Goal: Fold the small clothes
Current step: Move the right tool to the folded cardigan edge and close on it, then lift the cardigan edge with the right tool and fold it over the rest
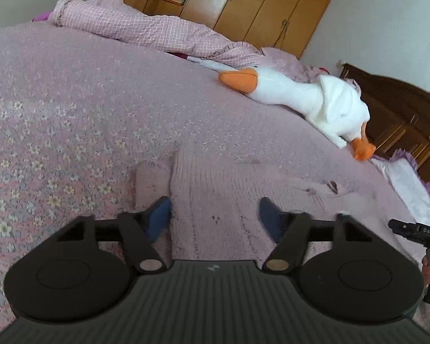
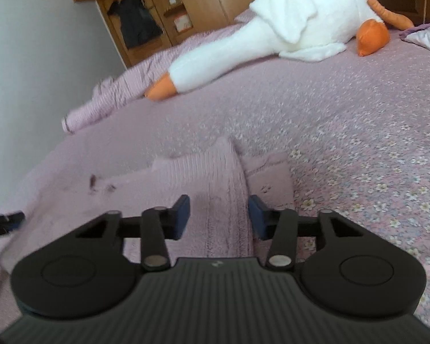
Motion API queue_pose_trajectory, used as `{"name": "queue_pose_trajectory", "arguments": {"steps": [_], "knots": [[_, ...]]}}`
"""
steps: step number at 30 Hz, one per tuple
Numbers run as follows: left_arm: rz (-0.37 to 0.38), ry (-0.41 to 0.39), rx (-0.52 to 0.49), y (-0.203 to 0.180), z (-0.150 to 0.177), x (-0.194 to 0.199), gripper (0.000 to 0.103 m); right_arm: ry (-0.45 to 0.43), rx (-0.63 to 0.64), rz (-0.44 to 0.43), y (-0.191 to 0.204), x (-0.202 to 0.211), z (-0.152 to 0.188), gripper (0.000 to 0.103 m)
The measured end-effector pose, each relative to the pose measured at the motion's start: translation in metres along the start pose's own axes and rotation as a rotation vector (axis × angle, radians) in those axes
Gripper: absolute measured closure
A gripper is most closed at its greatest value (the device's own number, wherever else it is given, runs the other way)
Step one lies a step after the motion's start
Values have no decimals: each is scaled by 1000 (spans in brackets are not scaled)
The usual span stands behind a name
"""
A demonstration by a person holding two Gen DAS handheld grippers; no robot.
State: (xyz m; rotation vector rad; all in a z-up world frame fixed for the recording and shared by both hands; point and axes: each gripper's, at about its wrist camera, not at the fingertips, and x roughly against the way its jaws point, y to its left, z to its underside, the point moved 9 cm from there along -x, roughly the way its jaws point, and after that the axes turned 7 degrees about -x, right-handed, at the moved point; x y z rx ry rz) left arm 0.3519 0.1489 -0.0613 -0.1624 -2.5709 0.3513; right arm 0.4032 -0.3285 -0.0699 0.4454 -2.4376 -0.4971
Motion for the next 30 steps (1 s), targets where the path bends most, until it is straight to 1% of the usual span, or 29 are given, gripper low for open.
{"name": "queue_pose_trajectory", "arguments": {"steps": [1,2,5,7,9,11,13,15,22,26,28,29,30], "knots": [[1,2,-15,-2,-1,-1,47,2,11,14,0,-4,1,56],[2,13,-28,-5,-1,-2,49,3,22,22,0,-8,2,56],[-19,35,-65,-7,3,-4,50,-5,21,36,-2,-11,2,58],[-21,37,-64,-7,4,-6,50,-26,10,33,-3,-9,-1,90],[-19,36,-52,-6,3,-7,50,-29,-22,29,-6,-8,-3,90],[-14,35,-42,-6,3,-8,56,-37,-59,10,-10,-5,-5,92],[-34,39,-50,-4,1,-11,74,-56,-78,25,-15,-3,-7,93],[-50,45,-63,-2,1,-15,81,-70,-95,41,-19,0,-8,93],[-86,6,-57,5,-6,-22,91,-88,-114,78,-26,5,-9,94],[-84,-26,-36,9,-12,-18,91,-115,-100,80,-24,14,-11,93],[-83,-12,-51,9,-12,-20,91,-134,-76,101,-24,15,-12,93],[-84,-3,-51,9,-11,-22,91,-134,-72,106,-25,14,-11,93],[-87,10,-50,10,-9,-24,91,-117,-81,101,-25,11,-8,90]]}}
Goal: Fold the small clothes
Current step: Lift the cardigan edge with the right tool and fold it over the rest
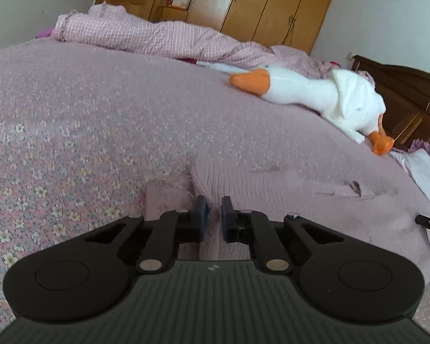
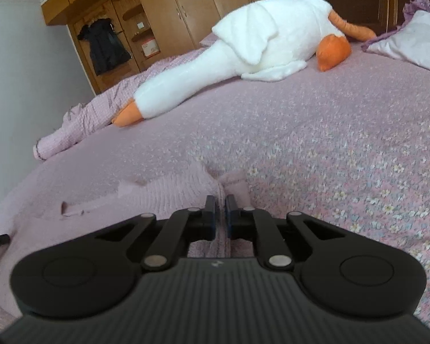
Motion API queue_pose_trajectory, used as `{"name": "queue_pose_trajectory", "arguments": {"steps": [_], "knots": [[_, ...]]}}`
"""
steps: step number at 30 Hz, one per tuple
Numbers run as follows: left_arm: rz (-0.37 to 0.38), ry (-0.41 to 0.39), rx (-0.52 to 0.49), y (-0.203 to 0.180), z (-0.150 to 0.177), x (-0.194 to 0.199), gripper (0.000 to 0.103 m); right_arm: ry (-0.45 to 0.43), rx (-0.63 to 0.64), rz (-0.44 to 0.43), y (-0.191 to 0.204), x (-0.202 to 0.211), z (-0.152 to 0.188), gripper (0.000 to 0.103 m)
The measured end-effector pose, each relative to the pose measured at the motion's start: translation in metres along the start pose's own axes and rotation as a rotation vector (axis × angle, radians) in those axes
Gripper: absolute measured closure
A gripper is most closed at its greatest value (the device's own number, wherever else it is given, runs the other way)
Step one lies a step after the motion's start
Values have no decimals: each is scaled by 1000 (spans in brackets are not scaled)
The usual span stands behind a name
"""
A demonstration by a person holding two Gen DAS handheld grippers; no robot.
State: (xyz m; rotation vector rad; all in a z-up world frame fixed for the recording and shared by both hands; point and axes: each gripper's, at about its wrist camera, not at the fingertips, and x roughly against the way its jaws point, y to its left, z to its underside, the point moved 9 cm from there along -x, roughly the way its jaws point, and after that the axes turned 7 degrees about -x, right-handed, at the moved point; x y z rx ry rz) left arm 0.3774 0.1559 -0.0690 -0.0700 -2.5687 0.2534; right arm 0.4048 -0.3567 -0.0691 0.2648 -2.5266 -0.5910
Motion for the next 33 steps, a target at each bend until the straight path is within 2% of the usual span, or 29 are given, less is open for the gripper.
{"name": "queue_pose_trajectory", "arguments": {"steps": [2,5,6,7,8,9,10,14,20,23,29,33], "knots": [[-6,20,0,1,3,-3,90,59,-30,-31,-2,-6,5,90],[-3,22,8,1,2,0,89,37,-56,-76,-4,2,-4,88],[-6,23,15,1,1,2,80,27,-65,-88,-5,6,-8,82],[-11,21,22,2,-1,5,65,25,-77,-102,-8,9,-12,65],[-9,11,26,1,-3,9,56,28,-93,-119,-13,11,-16,54],[-9,-3,23,0,-5,13,39,38,-119,-134,-18,13,-18,37],[-15,-19,14,-2,-8,18,29,60,-156,-154,-25,13,-20,37],[-10,-41,-8,-11,-15,28,26,172,-267,-192,-48,8,-17,37],[29,-44,-21,-31,-16,39,26,307,-289,-300,-45,-6,-1,38],[48,-39,-26,-41,-16,43,26,332,-317,-361,-39,-23,-2,41],[54,-36,-34,-48,-16,46,26,345,-321,-397,-22,-43,-7,41],[50,-37,-31,-46,-16,50,26,350,-356,-420,-27,-51,-13,47]]}}
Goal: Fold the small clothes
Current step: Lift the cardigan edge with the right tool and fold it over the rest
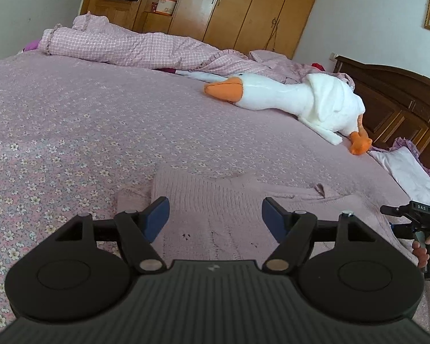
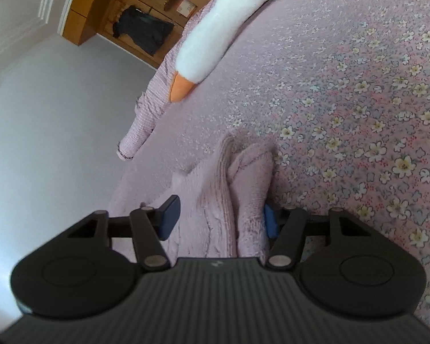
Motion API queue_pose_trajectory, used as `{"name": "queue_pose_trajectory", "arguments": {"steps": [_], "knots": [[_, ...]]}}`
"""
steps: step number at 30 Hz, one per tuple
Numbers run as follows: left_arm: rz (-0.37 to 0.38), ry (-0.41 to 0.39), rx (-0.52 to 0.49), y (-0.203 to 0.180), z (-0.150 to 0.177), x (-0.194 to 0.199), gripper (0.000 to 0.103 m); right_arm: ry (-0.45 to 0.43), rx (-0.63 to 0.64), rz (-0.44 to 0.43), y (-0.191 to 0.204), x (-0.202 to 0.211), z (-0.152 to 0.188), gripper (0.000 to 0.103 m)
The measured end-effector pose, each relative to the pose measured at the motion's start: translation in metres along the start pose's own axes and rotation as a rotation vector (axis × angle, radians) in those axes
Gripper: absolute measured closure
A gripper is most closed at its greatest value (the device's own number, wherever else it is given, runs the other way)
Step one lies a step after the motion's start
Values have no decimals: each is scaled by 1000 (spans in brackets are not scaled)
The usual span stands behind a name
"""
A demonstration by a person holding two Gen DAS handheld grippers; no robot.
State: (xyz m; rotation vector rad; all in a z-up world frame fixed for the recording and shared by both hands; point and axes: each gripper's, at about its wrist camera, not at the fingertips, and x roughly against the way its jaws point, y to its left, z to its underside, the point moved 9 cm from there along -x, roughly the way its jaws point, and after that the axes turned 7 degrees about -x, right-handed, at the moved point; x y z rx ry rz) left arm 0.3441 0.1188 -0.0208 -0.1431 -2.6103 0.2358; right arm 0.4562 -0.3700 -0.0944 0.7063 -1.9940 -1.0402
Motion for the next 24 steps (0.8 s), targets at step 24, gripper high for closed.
{"name": "queue_pose_trajectory", "arguments": {"steps": [24], "knots": [[11,12,-5,9,15,-9,26,30,-144,-44,-5,13,13,85]]}}
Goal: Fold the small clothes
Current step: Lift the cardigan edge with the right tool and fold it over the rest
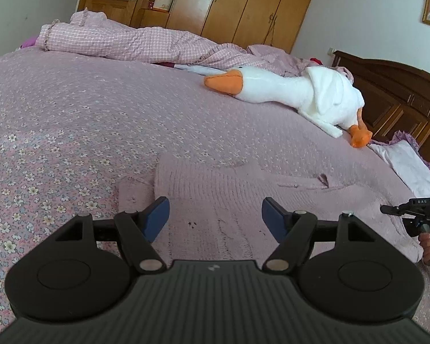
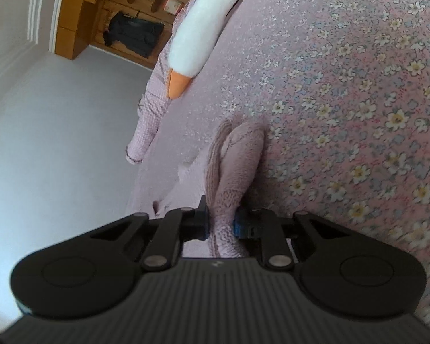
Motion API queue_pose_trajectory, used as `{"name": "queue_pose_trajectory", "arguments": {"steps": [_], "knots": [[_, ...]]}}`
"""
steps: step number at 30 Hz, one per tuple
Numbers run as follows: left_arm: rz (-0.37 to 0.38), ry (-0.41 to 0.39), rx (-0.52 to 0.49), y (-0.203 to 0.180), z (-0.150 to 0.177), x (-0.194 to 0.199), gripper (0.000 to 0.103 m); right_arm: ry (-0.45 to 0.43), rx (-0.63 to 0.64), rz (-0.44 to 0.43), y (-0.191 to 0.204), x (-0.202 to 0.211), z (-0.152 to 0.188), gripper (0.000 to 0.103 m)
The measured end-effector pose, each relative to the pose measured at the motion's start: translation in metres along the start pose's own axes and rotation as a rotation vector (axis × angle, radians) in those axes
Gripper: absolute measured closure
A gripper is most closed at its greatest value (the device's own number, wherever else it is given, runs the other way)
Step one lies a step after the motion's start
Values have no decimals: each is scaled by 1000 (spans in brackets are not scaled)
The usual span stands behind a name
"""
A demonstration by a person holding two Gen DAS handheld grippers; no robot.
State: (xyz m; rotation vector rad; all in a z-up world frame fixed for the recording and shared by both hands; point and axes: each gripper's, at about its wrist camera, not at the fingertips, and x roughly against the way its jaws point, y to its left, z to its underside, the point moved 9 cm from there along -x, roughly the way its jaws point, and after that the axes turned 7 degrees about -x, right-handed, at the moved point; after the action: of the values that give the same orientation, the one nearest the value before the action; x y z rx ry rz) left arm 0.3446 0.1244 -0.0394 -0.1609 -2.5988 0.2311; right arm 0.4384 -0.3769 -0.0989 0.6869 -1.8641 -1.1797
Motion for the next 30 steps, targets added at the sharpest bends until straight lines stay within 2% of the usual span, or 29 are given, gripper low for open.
{"name": "queue_pose_trajectory", "arguments": {"steps": [4,11,18,30], "knots": [[3,-17,15,7,-3,1,26,-34,13,28,19,-7,2,86],[25,-33,14,18,1,8,26,-37,88,164,60,-16,2,86],[51,-27,52,34,5,15,26,-74,142,384,104,-22,15,86],[104,-57,72,46,-12,37,26,-33,276,573,173,-67,49,86]]}}
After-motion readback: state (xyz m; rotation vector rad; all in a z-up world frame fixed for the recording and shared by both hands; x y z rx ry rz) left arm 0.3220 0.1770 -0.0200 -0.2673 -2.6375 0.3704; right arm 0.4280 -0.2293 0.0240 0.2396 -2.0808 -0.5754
